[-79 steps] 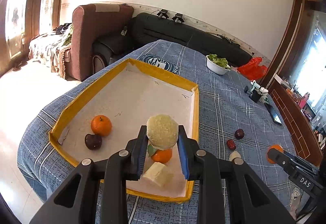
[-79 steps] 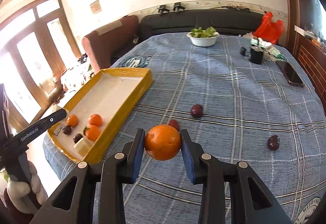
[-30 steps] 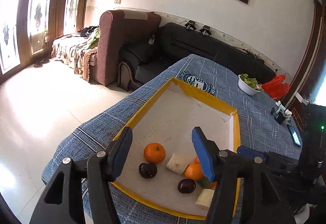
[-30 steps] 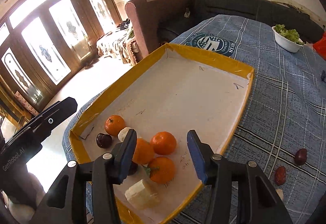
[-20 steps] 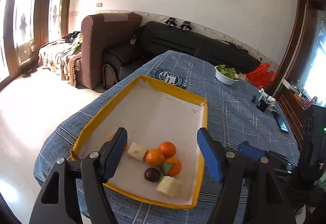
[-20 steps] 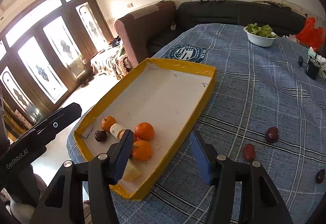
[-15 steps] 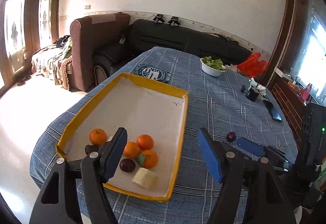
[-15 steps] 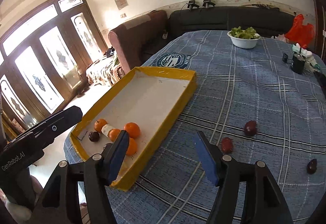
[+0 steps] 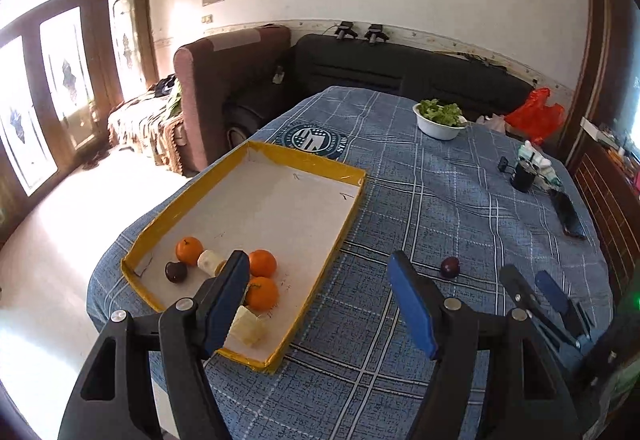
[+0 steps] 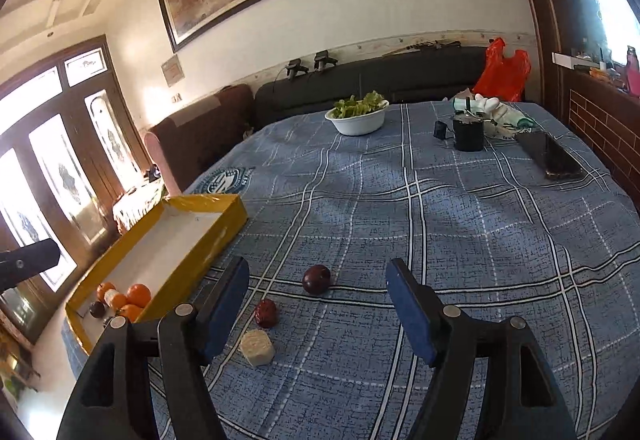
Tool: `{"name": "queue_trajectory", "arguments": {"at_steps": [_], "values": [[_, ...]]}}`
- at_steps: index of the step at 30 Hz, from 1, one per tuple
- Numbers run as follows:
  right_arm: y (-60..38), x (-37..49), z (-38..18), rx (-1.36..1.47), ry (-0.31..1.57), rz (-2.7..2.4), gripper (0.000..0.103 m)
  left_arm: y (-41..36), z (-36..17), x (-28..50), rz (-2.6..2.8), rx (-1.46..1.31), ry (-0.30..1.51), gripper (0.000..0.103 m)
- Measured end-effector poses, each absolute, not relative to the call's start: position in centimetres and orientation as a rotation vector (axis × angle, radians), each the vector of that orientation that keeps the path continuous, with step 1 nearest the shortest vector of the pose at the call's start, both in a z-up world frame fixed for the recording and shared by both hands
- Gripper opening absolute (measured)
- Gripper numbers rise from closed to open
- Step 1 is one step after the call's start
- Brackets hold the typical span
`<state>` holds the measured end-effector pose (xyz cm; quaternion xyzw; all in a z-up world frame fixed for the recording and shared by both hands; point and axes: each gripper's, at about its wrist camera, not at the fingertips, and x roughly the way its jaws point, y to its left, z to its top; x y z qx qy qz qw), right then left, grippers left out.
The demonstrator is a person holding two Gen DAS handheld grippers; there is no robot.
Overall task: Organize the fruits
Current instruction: 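Move both open grippers back from the tray over the remaining fruits, then grasp a round cream yam slice with the left gripper while the right gripper grasps a dark plum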
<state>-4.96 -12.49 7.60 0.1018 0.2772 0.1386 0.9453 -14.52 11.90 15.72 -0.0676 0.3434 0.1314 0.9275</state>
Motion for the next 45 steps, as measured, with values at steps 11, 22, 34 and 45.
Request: {"name": "queue_trajectory", "arguments": {"at_steps": [11,22,34,45], "values": [[-14.0,-6.1,7.5,0.309,0.557,0.277,0.076,14.7,12.8,-16.4,0.590,-0.439,0.790,0.071],[-13.6,-6.3,7.2,0.311,0.566,0.300,0.076,15.7,12.8,-17.2,0.673,-0.408,0.776,0.071],[-11.4,-5.9,6.2,0.176,0.570,0.229,0.076,19.9,10.8,-16.5,0.465,-0.528,0.785,0.071],[-9.5,-5.9,5.8,0.023,0.530,0.080,0.076,20.1,10.5,-13.6,0.131,-0.422,0.762,0.074]]}}
